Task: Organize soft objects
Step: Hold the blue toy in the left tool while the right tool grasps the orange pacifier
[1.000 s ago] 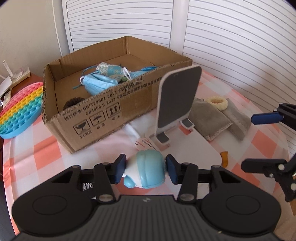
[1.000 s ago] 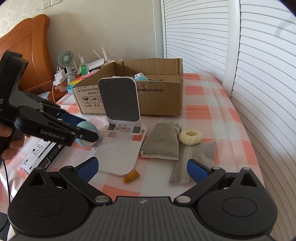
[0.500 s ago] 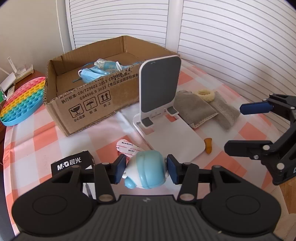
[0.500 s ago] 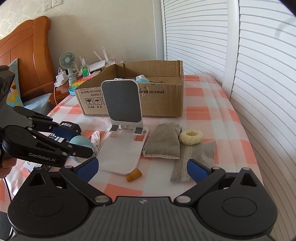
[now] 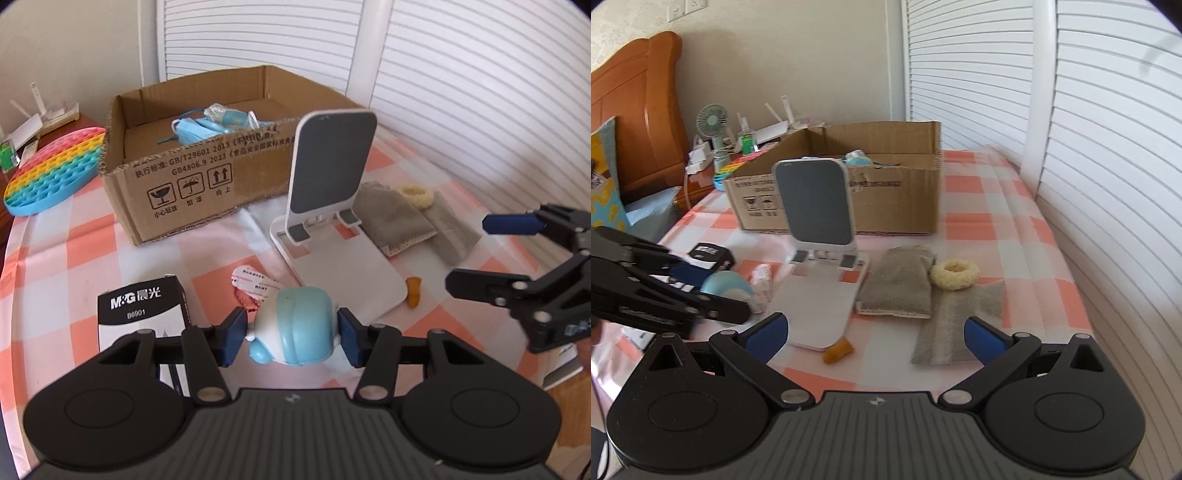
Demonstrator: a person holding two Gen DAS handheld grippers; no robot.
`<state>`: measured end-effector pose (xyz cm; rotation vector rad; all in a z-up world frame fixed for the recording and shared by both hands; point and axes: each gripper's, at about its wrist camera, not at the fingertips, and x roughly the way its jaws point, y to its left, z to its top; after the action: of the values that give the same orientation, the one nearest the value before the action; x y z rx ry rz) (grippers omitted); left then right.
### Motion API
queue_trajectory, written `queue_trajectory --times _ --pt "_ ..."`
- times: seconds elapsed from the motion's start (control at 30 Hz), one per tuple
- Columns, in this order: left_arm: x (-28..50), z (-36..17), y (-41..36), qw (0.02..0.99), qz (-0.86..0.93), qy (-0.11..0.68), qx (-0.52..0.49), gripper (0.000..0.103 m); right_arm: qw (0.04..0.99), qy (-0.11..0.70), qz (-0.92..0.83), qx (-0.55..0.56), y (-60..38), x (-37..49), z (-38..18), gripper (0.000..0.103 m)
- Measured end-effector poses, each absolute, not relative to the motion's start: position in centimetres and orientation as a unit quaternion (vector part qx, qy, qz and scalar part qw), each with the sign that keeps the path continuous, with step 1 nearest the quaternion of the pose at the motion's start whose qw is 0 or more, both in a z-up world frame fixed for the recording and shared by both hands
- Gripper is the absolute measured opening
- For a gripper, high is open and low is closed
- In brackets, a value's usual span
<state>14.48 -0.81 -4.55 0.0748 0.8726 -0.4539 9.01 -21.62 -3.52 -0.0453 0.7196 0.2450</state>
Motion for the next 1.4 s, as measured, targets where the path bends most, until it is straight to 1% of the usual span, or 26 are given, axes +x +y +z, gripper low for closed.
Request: queue_trajectory --times 0.2,0.3,0.47,0.53,0.57,0.73,0.87,0.9,1.0,1.03,1.17,1.27,1.33,1.37,1.4 --pt "13.3 -4.2 -0.7 0.887 -0.203 0.415 0.016 0.052 0.930 0.358 0.078 -0.035 -22.8 9.9 -4.5 0.099" --pt "12.9 -4.3 -0.8 0.887 -0.202 0.415 0.007 0.052 0.925 0.369 0.082 -0.036 -23.0 10.0 -4.9 0.090" --pt "12.5 -4.5 -0.9 0.885 -0.201 0.419 0.008 0.052 0.916 0.367 0.151 -0.060 -21.5 8.6 -5.3 0.083" --pt "12.5 -4.6 -0.8 0.885 -0.200 0.421 0.009 0.052 0.910 0.362 0.184 -0.084 -20.6 8.2 -5.4 0.076" --pt "12.4 -4.6 -0.8 0.885 -0.199 0.421 0.010 0.052 0.907 0.359 0.197 -0.097 -20.1 8.1 -5.5 0.074" --pt "12.3 -4.5 -0.7 0.886 -0.198 0.420 0.004 0.052 0.891 0.346 0.256 -0.145 -18.6 8.9 -5.6 0.073" --pt "12.2 -4.6 -0.6 0.885 -0.196 0.423 0.003 0.052 0.873 0.361 0.290 -0.152 -18.3 10.5 -6.2 0.072" --pt "12.2 -4.7 -0.6 0.884 -0.197 0.423 0.002 0.052 0.869 0.366 0.297 -0.152 -18.4 10.7 -6.4 0.069" --pt "12.1 -4.7 -0.4 0.884 -0.195 0.425 0.002 0.052 0.862 0.371 0.313 -0.147 -18.3 10.8 -6.4 0.067" --pt "12.0 -4.7 -0.3 0.884 -0.195 0.425 0.001 0.052 0.861 0.371 0.315 -0.150 -18.2 10.6 -6.4 0.063" --pt "12.1 -4.9 -0.2 0.882 -0.196 0.428 -0.001 0.052 0.860 0.372 0.315 -0.154 -18.2 10.0 -6.2 0.057" --pt "12.2 -5.1 -0.2 0.881 -0.196 0.430 -0.004 0.052 0.862 0.373 0.308 -0.153 -18.4 9.8 -6.2 0.050" --pt "12.2 -5.1 -0.2 0.881 -0.197 0.430 -0.004 0.052 0.862 0.373 0.305 -0.155 -18.5 9.7 -6.1 0.040" --pt "12.2 -5.1 -0.2 0.881 -0.198 0.429 -0.004 0.052 0.863 0.373 0.304 -0.156 -18.5 9.7 -6.1 0.037" --pt "12.2 -5.1 -0.2 0.881 -0.198 0.429 -0.003 0.052 0.863 0.373 0.302 -0.156 -18.5 9.6 -6.1 0.031"
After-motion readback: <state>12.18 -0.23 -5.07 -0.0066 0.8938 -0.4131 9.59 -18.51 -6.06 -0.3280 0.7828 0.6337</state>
